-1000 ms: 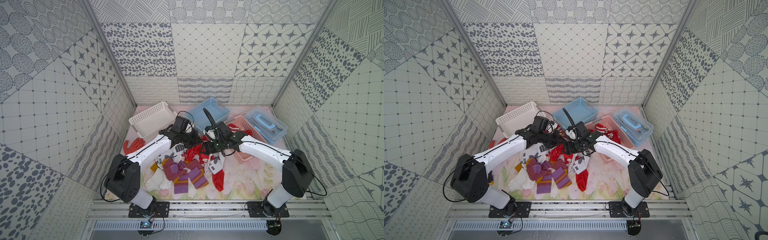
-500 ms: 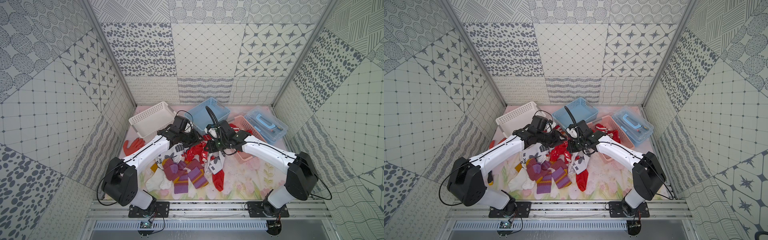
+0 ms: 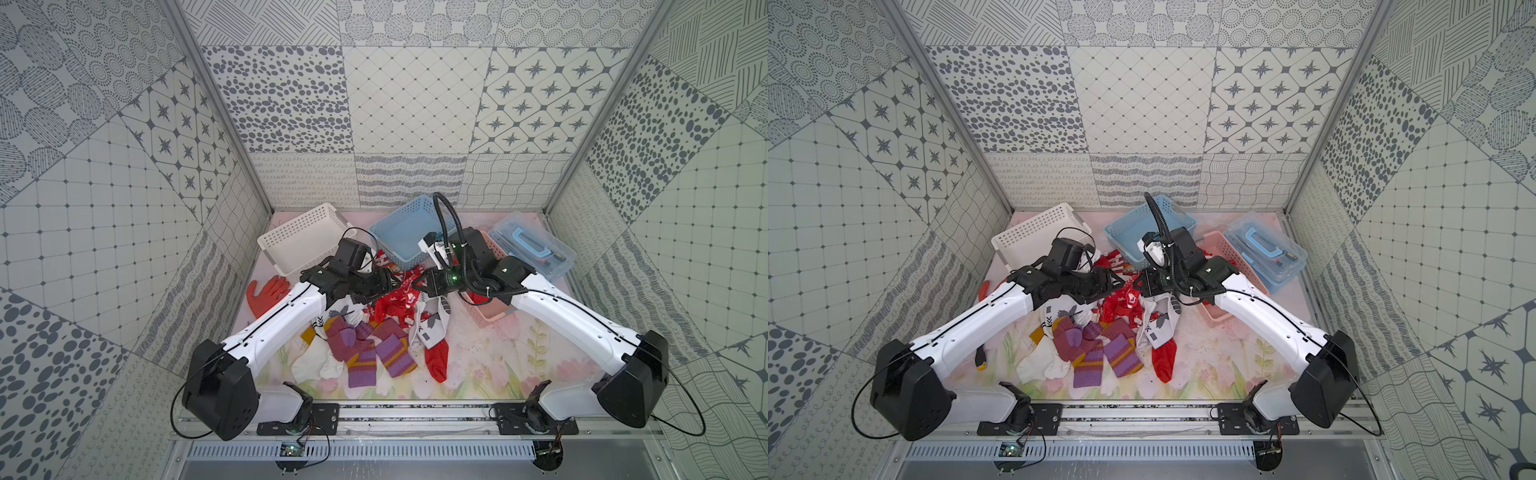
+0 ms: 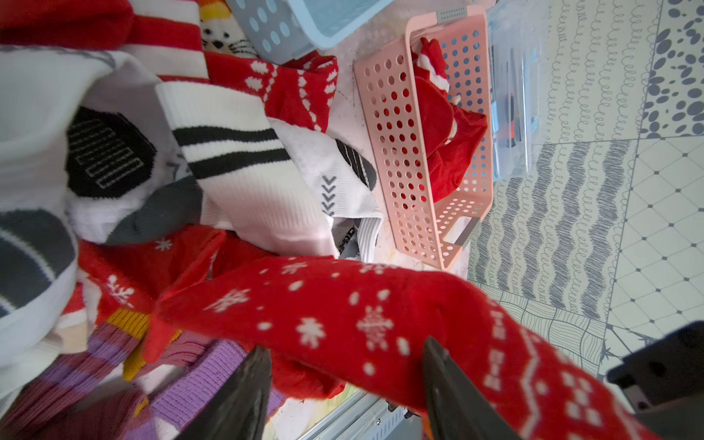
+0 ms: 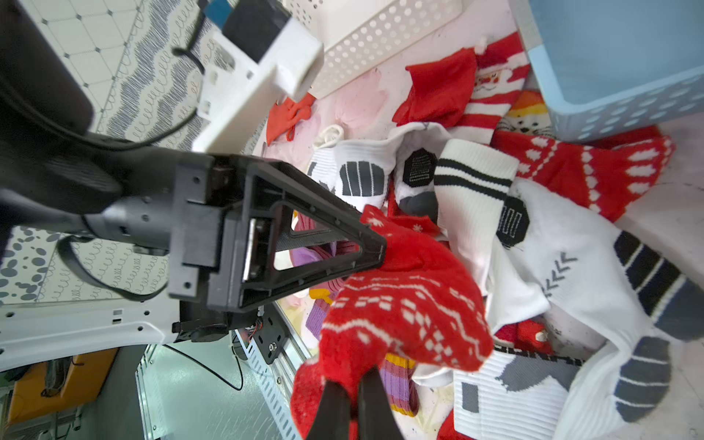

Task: Sort the socks into the basket by color
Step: Pick up the sock from the center of the board, then place the sock in the bin.

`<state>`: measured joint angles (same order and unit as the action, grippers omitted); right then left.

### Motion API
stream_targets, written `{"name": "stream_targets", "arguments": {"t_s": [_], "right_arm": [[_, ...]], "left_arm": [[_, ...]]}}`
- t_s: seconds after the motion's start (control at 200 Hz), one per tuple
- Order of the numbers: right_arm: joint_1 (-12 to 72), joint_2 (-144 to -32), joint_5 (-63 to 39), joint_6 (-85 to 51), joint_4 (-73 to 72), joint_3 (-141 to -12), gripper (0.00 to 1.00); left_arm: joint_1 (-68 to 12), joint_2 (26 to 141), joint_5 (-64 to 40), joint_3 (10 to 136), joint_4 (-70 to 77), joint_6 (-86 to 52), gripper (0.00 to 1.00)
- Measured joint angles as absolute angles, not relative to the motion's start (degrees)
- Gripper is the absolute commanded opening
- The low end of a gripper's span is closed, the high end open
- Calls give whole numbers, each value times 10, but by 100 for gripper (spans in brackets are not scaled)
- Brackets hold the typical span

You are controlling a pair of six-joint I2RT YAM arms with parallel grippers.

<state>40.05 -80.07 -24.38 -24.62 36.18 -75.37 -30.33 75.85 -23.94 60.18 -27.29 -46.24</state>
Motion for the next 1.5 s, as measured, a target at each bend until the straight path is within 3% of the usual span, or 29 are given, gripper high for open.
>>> {"name": "stream_targets", "arguments": {"t_s": [0.245,0.945,1.5], "right_arm": [[369,-772,-229,-236,385,-800,0],[136,-757,-170,-239,443,-802,0],[81,-933,-105,-264,365,-638,0]], "left_arm": [[-303,733,-218,593,-296,-453,62],[-389,807,-176,621,-348,-400,57],[-433,862,-171,635,-367,-374,61]]}}
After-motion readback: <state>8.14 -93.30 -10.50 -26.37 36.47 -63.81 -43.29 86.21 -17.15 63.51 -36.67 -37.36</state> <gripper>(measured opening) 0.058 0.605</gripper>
